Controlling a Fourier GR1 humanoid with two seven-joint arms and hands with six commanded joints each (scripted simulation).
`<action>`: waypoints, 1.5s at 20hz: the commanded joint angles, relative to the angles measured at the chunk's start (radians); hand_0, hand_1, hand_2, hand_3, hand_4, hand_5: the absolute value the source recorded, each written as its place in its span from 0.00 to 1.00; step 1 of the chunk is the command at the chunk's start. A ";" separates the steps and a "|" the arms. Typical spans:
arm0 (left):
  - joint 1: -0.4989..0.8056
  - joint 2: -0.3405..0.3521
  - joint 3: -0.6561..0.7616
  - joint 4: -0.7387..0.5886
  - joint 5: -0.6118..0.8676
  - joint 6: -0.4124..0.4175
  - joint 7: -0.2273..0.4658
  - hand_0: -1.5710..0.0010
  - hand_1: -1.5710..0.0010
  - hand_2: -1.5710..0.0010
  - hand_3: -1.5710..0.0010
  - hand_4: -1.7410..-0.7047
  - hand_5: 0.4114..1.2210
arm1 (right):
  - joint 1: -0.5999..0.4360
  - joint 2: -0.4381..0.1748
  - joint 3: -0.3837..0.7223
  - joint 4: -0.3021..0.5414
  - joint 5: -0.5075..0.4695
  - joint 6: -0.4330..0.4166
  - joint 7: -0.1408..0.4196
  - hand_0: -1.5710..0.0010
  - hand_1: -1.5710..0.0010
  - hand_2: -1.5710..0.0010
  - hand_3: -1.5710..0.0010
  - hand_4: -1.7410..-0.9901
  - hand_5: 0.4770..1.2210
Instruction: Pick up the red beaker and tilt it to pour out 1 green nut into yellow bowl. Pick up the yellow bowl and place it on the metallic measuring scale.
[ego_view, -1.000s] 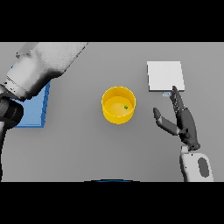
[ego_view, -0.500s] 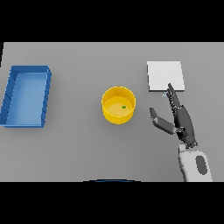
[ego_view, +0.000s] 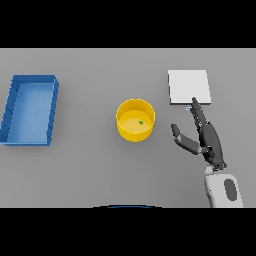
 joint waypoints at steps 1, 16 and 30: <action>0.043 -0.005 0.020 -0.027 0.031 0.016 0.008 0.00 0.00 0.00 0.10 0.00 1.00 | 0.009 -0.003 0.000 -0.001 -0.005 0.007 -0.012 1.00 1.00 1.00 1.00 0.58 0.27; 0.528 -0.063 0.073 -0.582 0.178 0.076 0.188 0.00 0.00 0.00 0.10 0.10 0.78 | 0.014 -0.010 0.011 -0.005 0.024 -0.002 -0.008 1.00 1.00 1.00 1.00 0.54 0.34; 0.619 -0.091 0.098 -0.750 0.261 -0.193 0.189 0.84 0.86 0.88 0.92 0.92 0.30 | -0.007 -0.010 0.004 0.018 0.027 -0.007 -0.011 1.00 1.00 1.00 1.00 0.57 0.33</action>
